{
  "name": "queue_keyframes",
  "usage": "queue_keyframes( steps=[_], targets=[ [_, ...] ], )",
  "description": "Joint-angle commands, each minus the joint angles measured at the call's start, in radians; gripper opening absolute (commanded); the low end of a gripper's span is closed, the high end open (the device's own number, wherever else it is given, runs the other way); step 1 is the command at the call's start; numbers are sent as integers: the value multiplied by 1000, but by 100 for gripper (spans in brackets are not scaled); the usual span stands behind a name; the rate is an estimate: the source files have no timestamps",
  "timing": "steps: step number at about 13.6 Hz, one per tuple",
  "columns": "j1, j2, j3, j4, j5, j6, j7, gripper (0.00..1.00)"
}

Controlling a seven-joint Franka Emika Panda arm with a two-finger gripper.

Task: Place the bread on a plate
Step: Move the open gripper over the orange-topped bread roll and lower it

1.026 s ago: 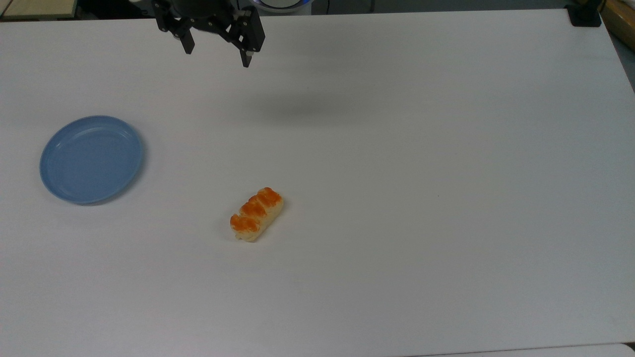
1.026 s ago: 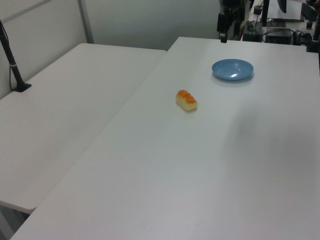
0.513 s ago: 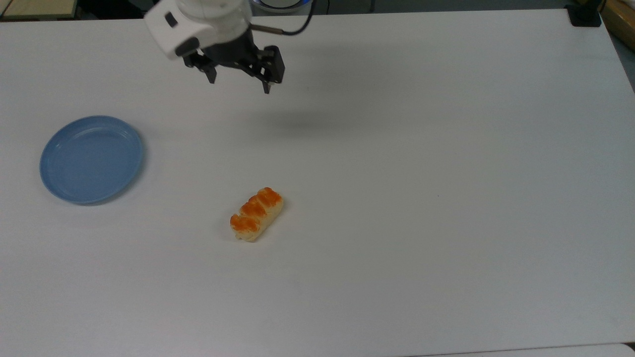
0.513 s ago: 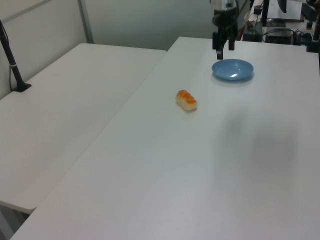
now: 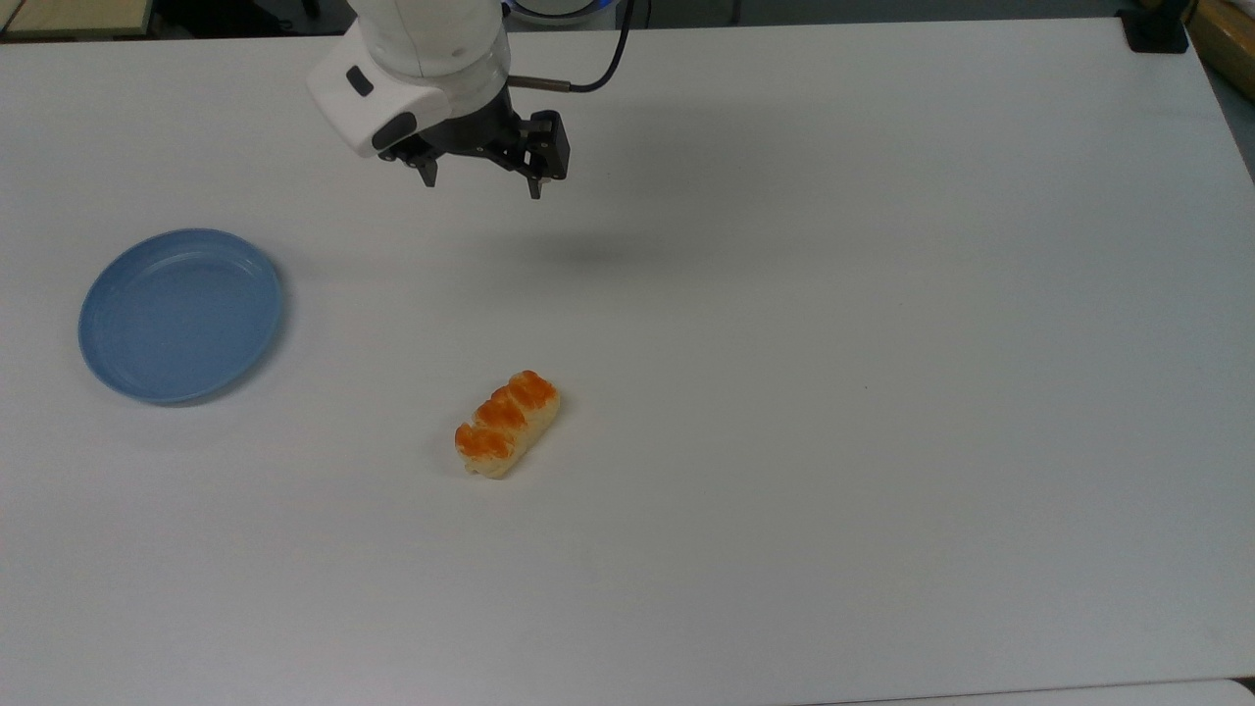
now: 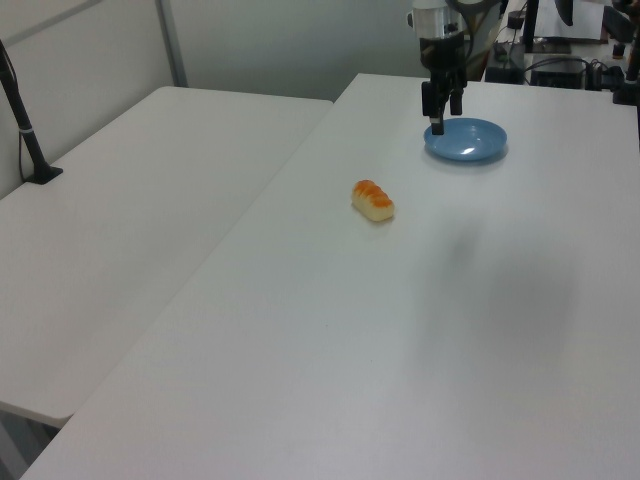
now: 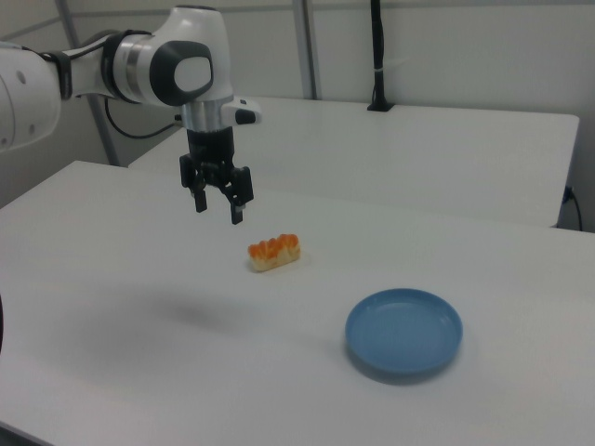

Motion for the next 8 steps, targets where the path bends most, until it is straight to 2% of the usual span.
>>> queue_keyframes(
  steps=[1,4,6,8],
  targets=[
    [9,88,-8,32,56,119,144,94],
    [5,128,-8,29,76,291,355,100],
    [3,143,-6,26,85,337,427,100],
    [13,203,-6,26,72,383,481,100]
  ],
)
